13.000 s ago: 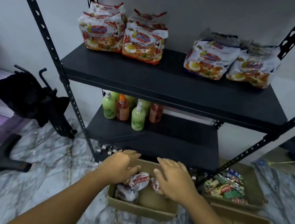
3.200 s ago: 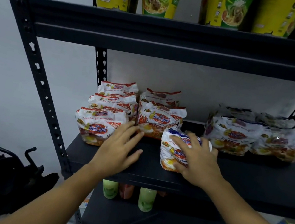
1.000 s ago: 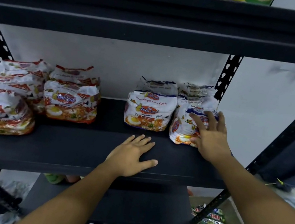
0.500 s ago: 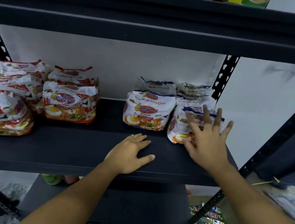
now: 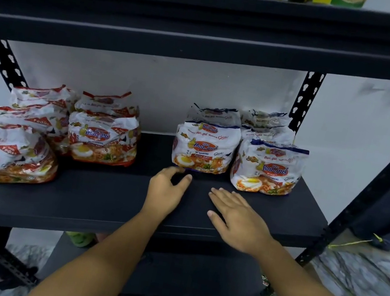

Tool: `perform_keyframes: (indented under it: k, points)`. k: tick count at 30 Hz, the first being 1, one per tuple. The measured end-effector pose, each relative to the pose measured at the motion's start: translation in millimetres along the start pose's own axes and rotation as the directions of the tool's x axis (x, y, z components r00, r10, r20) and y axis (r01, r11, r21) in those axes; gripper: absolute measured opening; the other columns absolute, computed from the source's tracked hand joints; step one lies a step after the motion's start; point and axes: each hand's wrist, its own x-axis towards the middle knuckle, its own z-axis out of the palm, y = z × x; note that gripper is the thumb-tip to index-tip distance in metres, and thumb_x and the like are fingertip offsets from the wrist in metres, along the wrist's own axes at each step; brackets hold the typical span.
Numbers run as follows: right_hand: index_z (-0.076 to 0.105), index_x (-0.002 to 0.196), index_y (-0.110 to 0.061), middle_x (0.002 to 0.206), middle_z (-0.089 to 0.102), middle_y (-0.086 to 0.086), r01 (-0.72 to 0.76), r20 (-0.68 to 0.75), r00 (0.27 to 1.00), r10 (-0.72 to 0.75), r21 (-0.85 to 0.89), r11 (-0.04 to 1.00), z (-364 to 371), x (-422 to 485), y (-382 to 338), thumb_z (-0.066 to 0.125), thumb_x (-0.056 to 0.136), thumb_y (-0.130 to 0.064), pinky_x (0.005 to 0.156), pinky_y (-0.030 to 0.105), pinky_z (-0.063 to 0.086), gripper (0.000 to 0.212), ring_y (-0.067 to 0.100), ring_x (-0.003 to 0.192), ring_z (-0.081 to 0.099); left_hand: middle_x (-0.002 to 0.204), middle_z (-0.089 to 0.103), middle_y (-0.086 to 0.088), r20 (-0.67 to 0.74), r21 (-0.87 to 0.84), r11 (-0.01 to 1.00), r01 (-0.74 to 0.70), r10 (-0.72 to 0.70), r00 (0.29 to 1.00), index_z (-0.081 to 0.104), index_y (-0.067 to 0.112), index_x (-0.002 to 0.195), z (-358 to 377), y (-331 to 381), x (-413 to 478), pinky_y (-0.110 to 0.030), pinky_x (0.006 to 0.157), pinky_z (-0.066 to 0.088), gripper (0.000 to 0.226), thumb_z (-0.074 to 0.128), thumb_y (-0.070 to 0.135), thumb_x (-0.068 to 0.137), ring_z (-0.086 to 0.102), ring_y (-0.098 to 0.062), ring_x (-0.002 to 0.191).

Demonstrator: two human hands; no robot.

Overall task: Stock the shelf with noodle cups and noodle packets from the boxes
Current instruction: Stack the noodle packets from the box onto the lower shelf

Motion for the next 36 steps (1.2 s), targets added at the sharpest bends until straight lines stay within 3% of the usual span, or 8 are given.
perform_keyframes:
  k: [2, 5, 7, 10, 16, 21, 29, 36]
  points:
    - [0.015, 0.163, -0.022, 0.170, 0.009, -0.009, 0.003, 0.010, 1.000, -0.002, -0.023, 1.000, 1.3, 0.4, -0.7, 0.017, 0.107, -0.055, 0.127, 0.031, -0.001, 0.065, 0.004, 0.155, 0.000, 0.133, 0.060, 0.009, -0.037, -0.100, 0.994, 0.039, -0.042, 0.998, 0.059, 0.027, 0.135, -1.1, -0.9, 13.2, -0.017, 0.099, 0.042, 0.052, 0.079, 0.037, 0.088, 0.054, -0.010, 0.128]
    - [0.012, 0.164, -0.022, 0.170, 0.006, -0.010, 0.002, 0.014, 1.000, -0.001, -0.033, 0.999, 3.2, 0.9, -2.1, 0.015, 0.108, -0.054, 0.127, 0.031, -0.002, 0.064, 0.003, 0.155, -0.004, 0.157, 0.037, 0.003, -0.019, -0.094, 0.990, 0.106, -0.108, 0.994, 0.025, 0.022, 0.160, -1.9, -2.8, 38.9, -0.031, 0.117, 0.036, 0.116, 0.092, 0.049, 0.069, 0.037, -0.013, 0.143]
    - [0.012, 0.164, -0.023, 0.170, 0.006, -0.011, -0.004, 0.011, 1.000, 0.005, -0.031, 1.000, 4.1, 1.0, -1.9, 0.015, 0.108, -0.053, 0.127, 0.030, -0.003, 0.064, 0.002, 0.154, -0.005, 0.166, 0.028, -0.002, 0.039, -0.059, 0.989, 0.132, -0.130, 0.991, 0.013, 0.027, 0.163, -4.5, -0.7, 54.5, -0.037, 0.123, 0.031, 0.137, 0.095, 0.058, 0.058, 0.029, -0.019, 0.151]
    - [0.012, 0.164, -0.024, 0.170, 0.006, -0.011, -0.008, 0.003, 1.000, 0.009, -0.026, 1.000, 4.7, 0.6, -2.2, 0.015, 0.108, -0.053, 0.127, 0.030, -0.003, 0.063, 0.002, 0.154, -0.004, 0.169, 0.022, -0.004, 0.122, -0.029, 0.996, 0.082, -0.078, 0.989, -0.001, 0.026, 0.164, -6.3, 9.4, 73.4, -0.042, 0.124, 0.029, 0.140, 0.098, 0.031, 0.065, 0.026, -0.023, 0.153]
    - [0.014, 0.163, -0.023, 0.170, 0.008, -0.010, -0.011, -0.011, 1.000, 0.010, -0.041, 0.999, 5.7, 0.9, -2.2, 0.015, 0.108, -0.053, 0.127, 0.031, -0.002, 0.063, 0.002, 0.155, -0.003, 0.148, 0.041, -0.015, 0.062, 0.190, 0.978, 0.083, -0.096, 0.993, 0.021, 0.025, 0.157, 14.8, 23.0, 87.2, -0.054, 0.110, 0.041, 0.117, 0.094, 0.040, 0.066, 0.041, -0.039, 0.138]
    - [0.016, 0.163, -0.023, 0.169, 0.011, -0.010, -0.013, -0.024, 1.000, 0.012, -0.047, 0.999, 5.8, 0.3, -3.4, 0.014, 0.107, -0.053, 0.127, 0.032, 0.001, 0.064, 0.003, 0.155, -0.001, 0.138, 0.047, -0.017, -0.026, 0.181, 0.977, 0.113, -0.110, 0.994, 0.032, 0.024, 0.145, 27.6, 25.1, 97.1, -0.054, 0.101, 0.049, 0.102, 0.095, 0.040, 0.066, 0.049, -0.041, 0.127]
    - [0.018, 0.163, -0.022, 0.169, 0.013, -0.009, -0.021, -0.038, 0.999, 0.019, -0.040, 0.999, 5.4, 0.6, -4.2, 0.015, 0.107, -0.053, 0.127, 0.033, 0.003, 0.064, 0.003, 0.155, 0.002, 0.136, 0.049, -0.017, -0.062, 0.164, 0.981, 0.108, -0.099, 0.993, 0.034, 0.024, 0.140, 38.6, 29.7, 107.8, -0.051, 0.095, 0.052, 0.096, 0.094, 0.037, 0.067, 0.052, -0.040, 0.125]
    - [0.019, 0.163, -0.023, 0.169, 0.013, -0.010, -0.018, -0.042, 0.999, 0.017, -0.038, 0.999, 5.2, 0.4, -4.3, 0.016, 0.107, -0.053, 0.127, 0.031, 0.002, 0.064, 0.002, 0.155, 0.001, 0.147, 0.044, -0.014, 0.008, 0.224, 0.971, 0.080, -0.084, 0.996, 0.018, 0.026, 0.155, 36.0, 21.1, 105.5, -0.060, 0.107, 0.041, 0.113, 0.089, 0.048, 0.070, 0.043, -0.041, 0.135]
